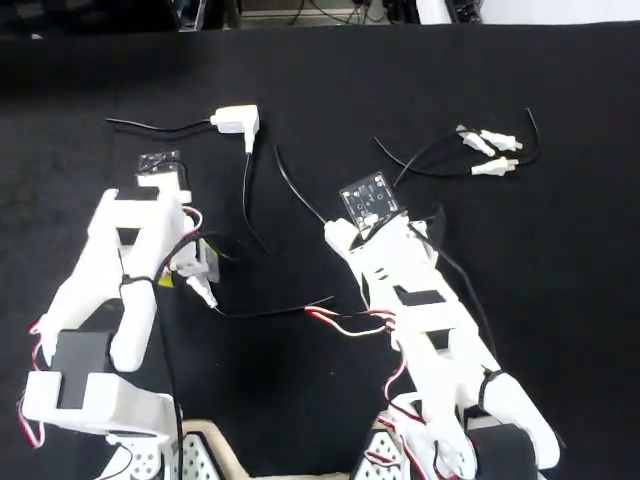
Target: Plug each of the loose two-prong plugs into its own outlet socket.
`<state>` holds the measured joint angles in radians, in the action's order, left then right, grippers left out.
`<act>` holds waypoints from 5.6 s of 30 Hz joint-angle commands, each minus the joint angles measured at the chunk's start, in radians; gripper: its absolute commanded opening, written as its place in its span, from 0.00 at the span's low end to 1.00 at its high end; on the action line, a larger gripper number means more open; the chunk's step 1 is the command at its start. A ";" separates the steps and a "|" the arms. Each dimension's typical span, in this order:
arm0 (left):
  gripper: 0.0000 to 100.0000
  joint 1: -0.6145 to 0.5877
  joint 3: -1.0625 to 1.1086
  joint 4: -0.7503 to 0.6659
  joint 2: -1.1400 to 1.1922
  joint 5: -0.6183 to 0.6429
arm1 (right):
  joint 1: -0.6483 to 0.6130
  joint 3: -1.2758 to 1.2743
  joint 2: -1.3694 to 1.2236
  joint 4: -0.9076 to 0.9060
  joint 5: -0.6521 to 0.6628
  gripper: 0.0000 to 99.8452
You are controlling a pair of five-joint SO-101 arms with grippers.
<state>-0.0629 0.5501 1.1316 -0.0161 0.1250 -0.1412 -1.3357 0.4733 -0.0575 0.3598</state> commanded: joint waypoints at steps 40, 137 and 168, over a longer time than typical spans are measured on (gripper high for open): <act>0.04 0.151 0.051 -0.446 0.012 0.072 | -0.008 0.045 0.030 -0.002 -0.008 0.47; 0.03 0.216 -0.093 -0.255 0.081 -0.264 | -0.002 0.048 0.038 -0.002 -0.008 0.47; 0.03 0.453 0.921 -0.448 -1.695 -0.683 | 0.118 0.096 0.039 0.055 -0.118 0.47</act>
<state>0.3805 1.4599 0.7511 -1.7683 -0.5439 -0.0245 -1.3157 0.4733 -0.0115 0.2509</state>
